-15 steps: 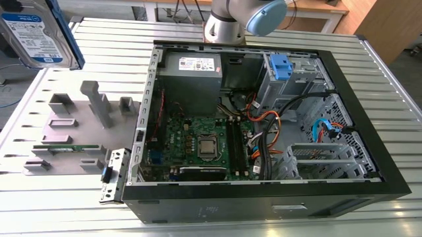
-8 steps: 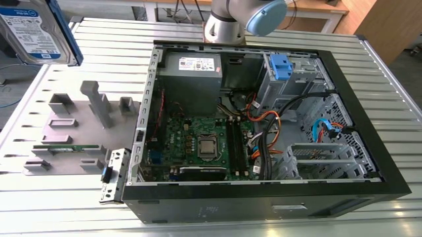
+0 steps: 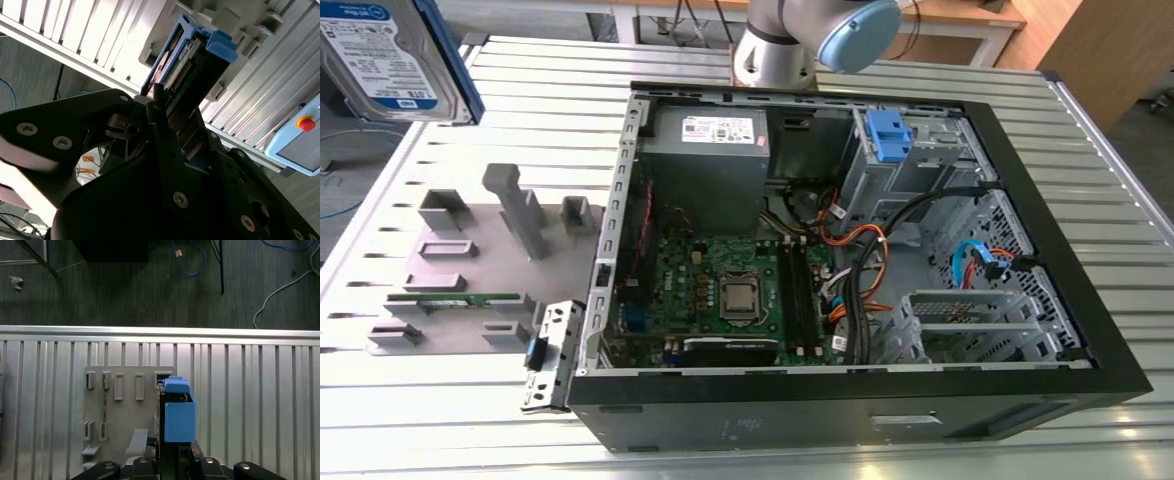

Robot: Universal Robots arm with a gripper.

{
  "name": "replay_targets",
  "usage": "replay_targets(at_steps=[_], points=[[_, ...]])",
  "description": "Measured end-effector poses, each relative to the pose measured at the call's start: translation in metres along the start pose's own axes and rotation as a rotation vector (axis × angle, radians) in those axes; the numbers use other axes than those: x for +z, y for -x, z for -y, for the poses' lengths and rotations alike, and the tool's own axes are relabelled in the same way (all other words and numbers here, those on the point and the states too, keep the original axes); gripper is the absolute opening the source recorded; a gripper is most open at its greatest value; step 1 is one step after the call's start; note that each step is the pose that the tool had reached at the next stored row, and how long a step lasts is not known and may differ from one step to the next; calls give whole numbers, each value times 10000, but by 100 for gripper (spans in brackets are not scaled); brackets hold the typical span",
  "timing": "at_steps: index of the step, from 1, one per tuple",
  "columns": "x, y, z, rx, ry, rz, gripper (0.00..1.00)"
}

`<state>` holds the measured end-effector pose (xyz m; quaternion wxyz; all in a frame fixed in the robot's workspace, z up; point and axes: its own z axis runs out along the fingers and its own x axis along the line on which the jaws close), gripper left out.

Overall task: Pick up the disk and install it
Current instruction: 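Pick up the disk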

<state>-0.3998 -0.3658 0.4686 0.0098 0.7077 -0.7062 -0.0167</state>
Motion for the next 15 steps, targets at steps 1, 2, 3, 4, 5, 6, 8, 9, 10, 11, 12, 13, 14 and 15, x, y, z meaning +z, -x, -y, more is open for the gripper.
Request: replay_targets(at_steps=[1, 2, 3, 4, 5, 6, 8, 9, 10, 11, 12, 13, 14, 15], points=[[-12, 0, -1, 0, 0, 1, 35], [-27, 2, -1, 0, 1, 0, 35], [-43, 3, -2, 0, 1, 0, 35], [-54, 4, -2, 0, 0, 0, 35], [-62, 4, -3, 0, 0, 1, 35], [-67, 5, -3, 0, 0, 0, 35], [-82, 7, -3, 0, -1, 0, 35], [-90, 8, -3, 0, -1, 0, 35], [-99, 8, -4, 0, -1, 0, 35], [-109, 9, -4, 0, -2, 0, 35], [-120, 10, -5, 0, -2, 0, 35], [-131, 10, -5, 0, -2, 0, 35], [-142, 11, -5, 0, -2, 0, 35], [-151, 11, -6, 0, -1, 0, 35]])
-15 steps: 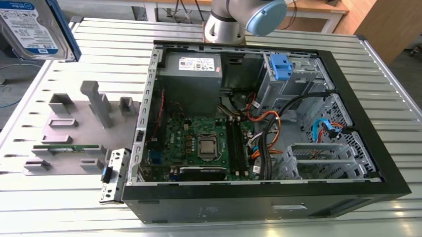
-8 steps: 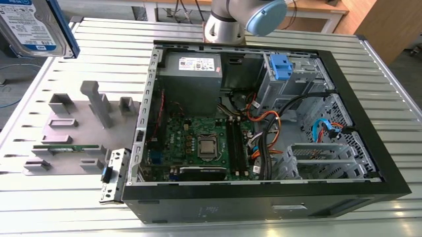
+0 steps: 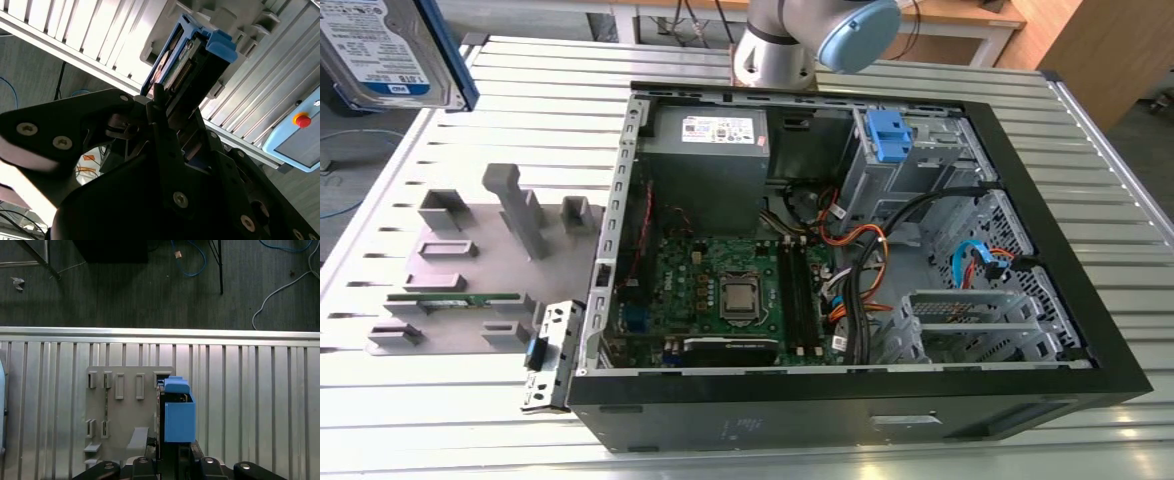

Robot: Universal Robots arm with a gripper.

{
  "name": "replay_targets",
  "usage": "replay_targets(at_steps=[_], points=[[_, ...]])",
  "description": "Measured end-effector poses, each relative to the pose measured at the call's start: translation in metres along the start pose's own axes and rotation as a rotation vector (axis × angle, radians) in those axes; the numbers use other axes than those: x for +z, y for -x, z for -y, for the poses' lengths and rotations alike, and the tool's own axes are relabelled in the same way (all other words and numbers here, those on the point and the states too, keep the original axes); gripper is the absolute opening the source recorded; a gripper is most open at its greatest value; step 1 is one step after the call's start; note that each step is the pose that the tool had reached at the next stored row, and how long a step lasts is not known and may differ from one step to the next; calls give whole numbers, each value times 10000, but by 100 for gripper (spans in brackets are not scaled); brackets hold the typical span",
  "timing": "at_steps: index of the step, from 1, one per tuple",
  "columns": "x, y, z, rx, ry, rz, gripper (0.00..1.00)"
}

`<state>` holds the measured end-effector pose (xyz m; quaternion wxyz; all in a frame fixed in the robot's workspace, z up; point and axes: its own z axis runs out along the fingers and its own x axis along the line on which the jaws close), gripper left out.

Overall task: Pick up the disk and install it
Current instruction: 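Pick up the disk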

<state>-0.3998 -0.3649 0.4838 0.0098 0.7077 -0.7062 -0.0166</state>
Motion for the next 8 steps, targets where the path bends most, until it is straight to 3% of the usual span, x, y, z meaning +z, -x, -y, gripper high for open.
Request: replay_targets(at_steps=[8], points=[[-42, 1, -2, 0, -2, 1, 35]])
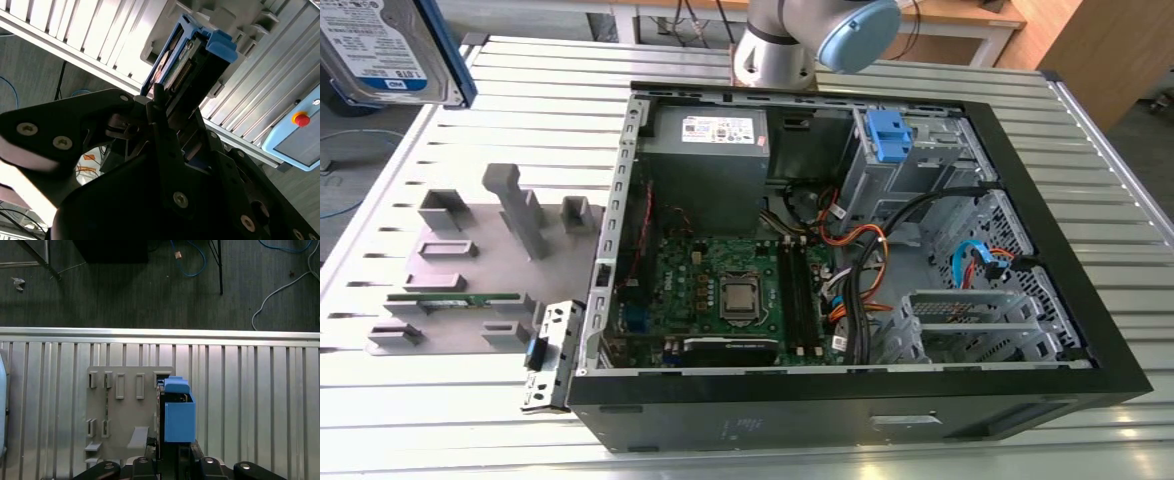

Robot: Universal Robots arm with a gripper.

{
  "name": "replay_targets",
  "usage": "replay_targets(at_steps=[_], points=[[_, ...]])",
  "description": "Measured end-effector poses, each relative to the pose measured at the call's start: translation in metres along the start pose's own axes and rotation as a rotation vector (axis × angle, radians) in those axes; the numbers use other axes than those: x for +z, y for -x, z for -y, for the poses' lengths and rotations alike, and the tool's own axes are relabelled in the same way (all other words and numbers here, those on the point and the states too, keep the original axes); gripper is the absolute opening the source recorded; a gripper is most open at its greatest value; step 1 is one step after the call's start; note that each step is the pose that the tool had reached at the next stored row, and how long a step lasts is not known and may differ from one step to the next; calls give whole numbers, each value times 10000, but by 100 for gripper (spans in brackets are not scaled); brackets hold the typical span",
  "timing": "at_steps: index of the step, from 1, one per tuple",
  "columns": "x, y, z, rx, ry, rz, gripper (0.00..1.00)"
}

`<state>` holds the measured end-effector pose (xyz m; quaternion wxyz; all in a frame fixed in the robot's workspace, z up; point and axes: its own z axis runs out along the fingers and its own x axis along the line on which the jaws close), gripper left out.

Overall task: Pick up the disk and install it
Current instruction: 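Pick up the disk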

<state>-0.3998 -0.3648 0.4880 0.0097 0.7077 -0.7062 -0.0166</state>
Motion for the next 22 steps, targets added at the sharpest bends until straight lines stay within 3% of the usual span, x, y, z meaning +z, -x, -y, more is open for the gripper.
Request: replay_targets(at_steps=[6, 13, 22], points=[[-4, 0, 0, 0, 1, -1, 35], [-69, 1, -3, 1, 2, -1, 35], [-73, 1, 13, 0, 1, 0, 35]])
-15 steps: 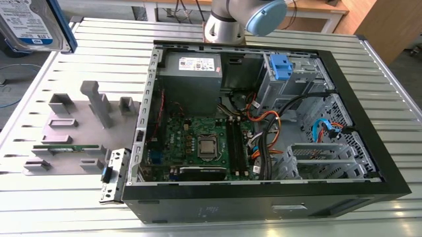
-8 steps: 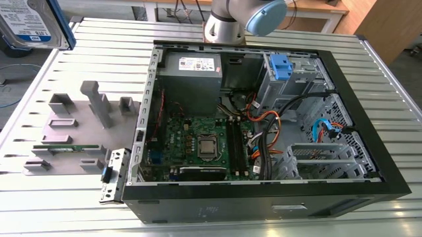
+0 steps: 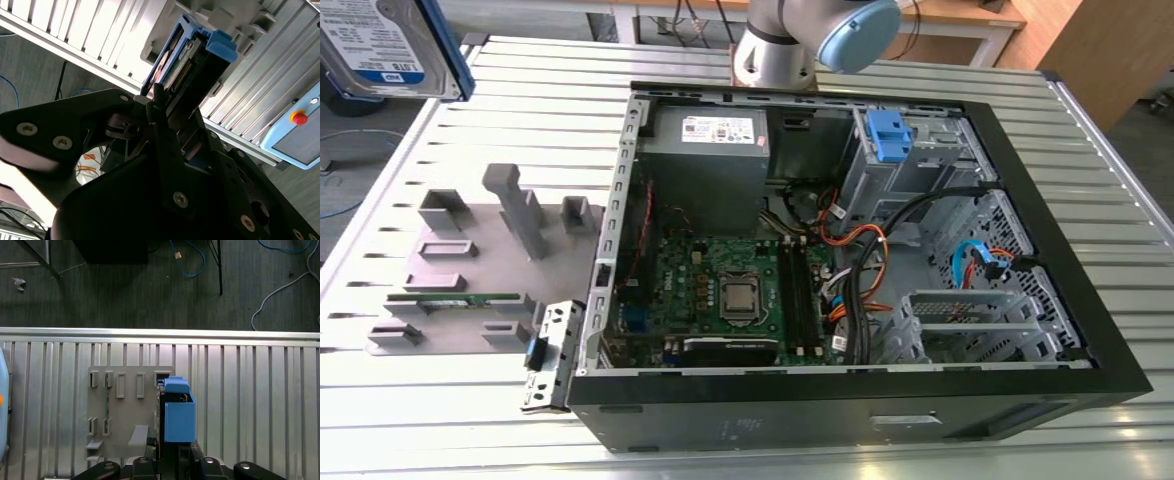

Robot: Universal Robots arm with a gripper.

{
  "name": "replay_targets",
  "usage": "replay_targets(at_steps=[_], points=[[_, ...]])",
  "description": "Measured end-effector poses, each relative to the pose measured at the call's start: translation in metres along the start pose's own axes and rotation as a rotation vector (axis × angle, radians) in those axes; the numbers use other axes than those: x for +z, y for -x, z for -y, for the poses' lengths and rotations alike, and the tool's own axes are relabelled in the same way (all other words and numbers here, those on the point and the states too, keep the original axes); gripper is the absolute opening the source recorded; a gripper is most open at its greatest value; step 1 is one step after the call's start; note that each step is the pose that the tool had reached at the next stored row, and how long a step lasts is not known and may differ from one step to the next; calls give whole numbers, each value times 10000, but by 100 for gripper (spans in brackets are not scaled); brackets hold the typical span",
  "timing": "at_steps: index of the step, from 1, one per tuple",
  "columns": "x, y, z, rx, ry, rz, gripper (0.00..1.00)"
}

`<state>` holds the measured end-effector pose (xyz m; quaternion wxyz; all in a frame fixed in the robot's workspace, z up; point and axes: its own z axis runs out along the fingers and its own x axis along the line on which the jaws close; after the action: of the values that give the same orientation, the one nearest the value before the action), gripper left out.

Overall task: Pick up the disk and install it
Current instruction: 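Pick up the disk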

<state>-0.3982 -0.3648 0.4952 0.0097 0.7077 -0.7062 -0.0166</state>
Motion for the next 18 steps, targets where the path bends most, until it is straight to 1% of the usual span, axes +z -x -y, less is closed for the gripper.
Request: replay_targets(at_steps=[9, 18], points=[[-3, 0, 72, 0, 0, 0, 35], [-5, 0, 124, 0, 1, -1, 35]])
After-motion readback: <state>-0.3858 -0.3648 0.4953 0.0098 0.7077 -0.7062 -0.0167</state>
